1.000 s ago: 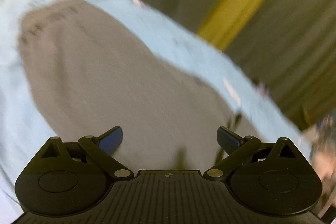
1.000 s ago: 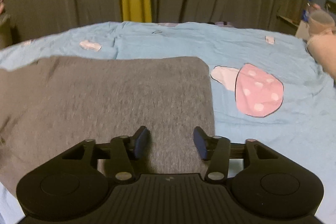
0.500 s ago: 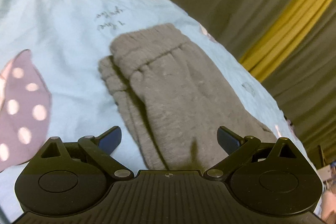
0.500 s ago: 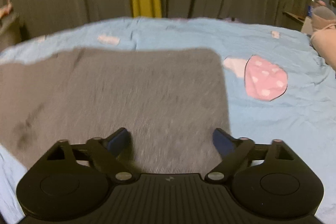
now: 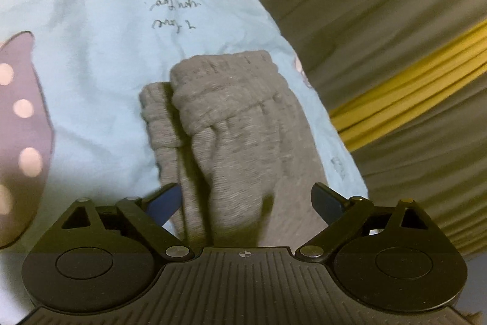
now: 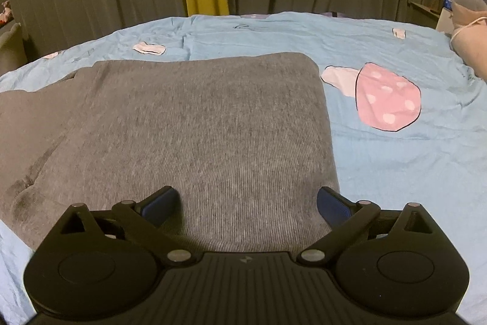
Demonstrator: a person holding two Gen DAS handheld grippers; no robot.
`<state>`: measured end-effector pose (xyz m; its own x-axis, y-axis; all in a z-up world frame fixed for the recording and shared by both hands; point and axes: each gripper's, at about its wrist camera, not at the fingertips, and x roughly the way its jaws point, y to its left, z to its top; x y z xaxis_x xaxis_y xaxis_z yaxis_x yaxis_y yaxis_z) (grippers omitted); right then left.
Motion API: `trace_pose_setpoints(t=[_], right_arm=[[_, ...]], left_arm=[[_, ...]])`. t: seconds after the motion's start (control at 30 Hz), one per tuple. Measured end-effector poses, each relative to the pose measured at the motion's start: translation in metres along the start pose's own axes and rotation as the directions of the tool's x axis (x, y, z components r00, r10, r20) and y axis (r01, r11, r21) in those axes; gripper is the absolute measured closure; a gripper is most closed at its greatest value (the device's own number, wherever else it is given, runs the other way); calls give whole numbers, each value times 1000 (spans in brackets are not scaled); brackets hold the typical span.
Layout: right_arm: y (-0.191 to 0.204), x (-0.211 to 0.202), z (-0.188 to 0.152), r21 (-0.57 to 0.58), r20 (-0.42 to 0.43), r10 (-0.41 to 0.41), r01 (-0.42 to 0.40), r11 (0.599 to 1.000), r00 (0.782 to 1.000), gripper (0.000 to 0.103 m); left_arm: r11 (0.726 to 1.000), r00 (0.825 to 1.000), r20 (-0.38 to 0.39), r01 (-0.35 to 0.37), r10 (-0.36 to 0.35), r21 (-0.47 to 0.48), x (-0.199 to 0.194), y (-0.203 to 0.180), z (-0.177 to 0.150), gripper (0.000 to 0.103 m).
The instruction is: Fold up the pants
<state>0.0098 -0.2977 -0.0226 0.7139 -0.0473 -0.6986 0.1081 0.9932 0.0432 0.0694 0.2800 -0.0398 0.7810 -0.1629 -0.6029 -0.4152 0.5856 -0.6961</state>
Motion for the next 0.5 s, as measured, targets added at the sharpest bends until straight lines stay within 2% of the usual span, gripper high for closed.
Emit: trace_pose_setpoints(t=[0.1,0.17,0.33,0.37,0.4,0.43,0.47,0.5], right_arm=[[1,0,0,-1,0,-3,3,1000,1000,4],[1,0,0,-3,1,-3,3,1000,1000,4],[2,0,-1,-6,1,-9,9,1000,1000,4],[2,0,-1,-7,2,-10,10,1000,1000,4],[3,-1,-1,-7,2,-11,11,1000,1000,4],[3,-1,-1,-7,2,-12,12,1000,1000,4],[3,-1,-1,-7,2,-12,13,1000,1000,4],[3,-1,-1,-8,3,-14,14,1000,1000,4]], left_arm=[[999,999,-1,-39,39,36,-6,4,-8,8],[997,999,-12,-36,37,68,-5,6,-11,8],[999,1000,-4,-19,19,38,5,7,1,11],[999,1000,0,-22,22,38,7,4,5,24],[999,1000,0,-23,23,42,9,1,8,28],[998,1000,-2,-28,28,51,10,-2,10,37],[998,999,4,-33,32,59,10,-4,11,54],[997,999,6,-45,44,68,12,-4,12,59]])
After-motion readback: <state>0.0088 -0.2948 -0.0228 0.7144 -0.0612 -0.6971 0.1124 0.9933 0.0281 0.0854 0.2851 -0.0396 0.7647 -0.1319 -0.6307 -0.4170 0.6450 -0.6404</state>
